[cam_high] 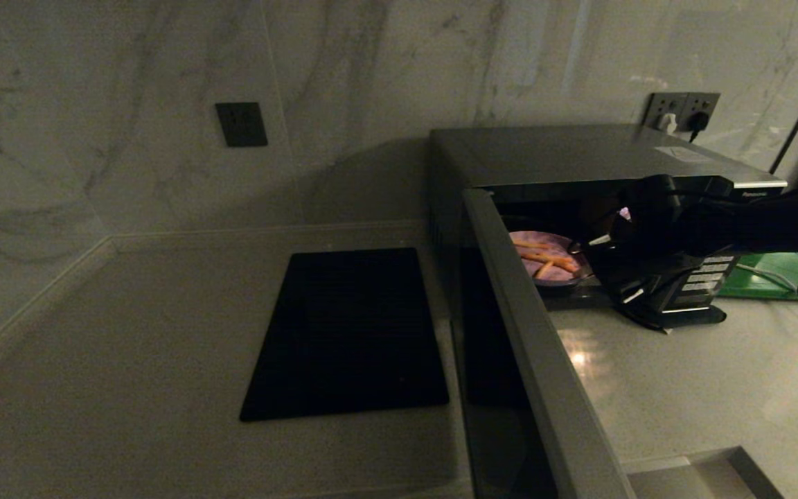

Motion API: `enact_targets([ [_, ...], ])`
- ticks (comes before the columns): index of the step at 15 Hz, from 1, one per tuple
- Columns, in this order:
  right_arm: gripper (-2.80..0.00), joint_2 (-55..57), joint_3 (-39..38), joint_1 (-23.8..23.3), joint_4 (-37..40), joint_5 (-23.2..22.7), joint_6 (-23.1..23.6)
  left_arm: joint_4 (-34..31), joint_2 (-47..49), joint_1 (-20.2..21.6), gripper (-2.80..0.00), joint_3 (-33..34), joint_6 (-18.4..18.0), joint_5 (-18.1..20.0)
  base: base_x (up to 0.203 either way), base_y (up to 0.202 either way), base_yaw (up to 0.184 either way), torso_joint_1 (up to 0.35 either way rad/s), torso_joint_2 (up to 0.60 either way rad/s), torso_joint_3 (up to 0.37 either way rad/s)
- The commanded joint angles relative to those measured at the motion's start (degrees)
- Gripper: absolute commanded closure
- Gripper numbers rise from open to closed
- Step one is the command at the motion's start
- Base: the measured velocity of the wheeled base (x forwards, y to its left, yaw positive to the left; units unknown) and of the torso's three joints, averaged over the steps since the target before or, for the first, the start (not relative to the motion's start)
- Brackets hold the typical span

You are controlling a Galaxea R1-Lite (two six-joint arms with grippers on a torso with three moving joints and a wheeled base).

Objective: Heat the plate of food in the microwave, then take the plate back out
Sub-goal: Put the plate in the microwave oven

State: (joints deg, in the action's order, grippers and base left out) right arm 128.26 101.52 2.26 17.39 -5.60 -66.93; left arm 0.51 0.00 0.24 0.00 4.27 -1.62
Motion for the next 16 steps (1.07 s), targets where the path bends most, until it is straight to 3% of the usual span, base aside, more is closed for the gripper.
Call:
enact_targets([
  [1,0.00,-0.4,-1.1,0.0,1.6,-0.1,-0.4,0.0,0.1,0.0,0.00,0.0,0.0,0.0,0.000,0.000,0.000,0.000,0.00,0.000],
  [9,0.00,-0.7,-2.1,-0.1,2.1,0.0,-0.4,0.0,0.1,0.0,0.00,0.0,0.0,0.0,0.000,0.000,0.000,0.000,0.00,0.000],
  [10,-1.81,-0.7,-2.1,-0.1,2.1,0.1,-0.4,0.0,0.1,0.0,0.00,0.0,0.0,0.0,0.000,0.000,0.000,0.000,0.00,0.000],
  [11,-2.80,-0.6,-2.0,-0.1,2.1,0.1,-0.3,0.0,0.1,0.0,0.00,0.0,0.0,0.0,0.000,0.000,0.000,0.000,0.00,0.000],
  [16,-2.80,-0.7,-1.6,-0.2,2.0,0.0,0.0,0.0,0.1,0.0,0.00,0.0,0.0,0.0,0.000,0.000,0.000,0.000,0.00,0.000],
])
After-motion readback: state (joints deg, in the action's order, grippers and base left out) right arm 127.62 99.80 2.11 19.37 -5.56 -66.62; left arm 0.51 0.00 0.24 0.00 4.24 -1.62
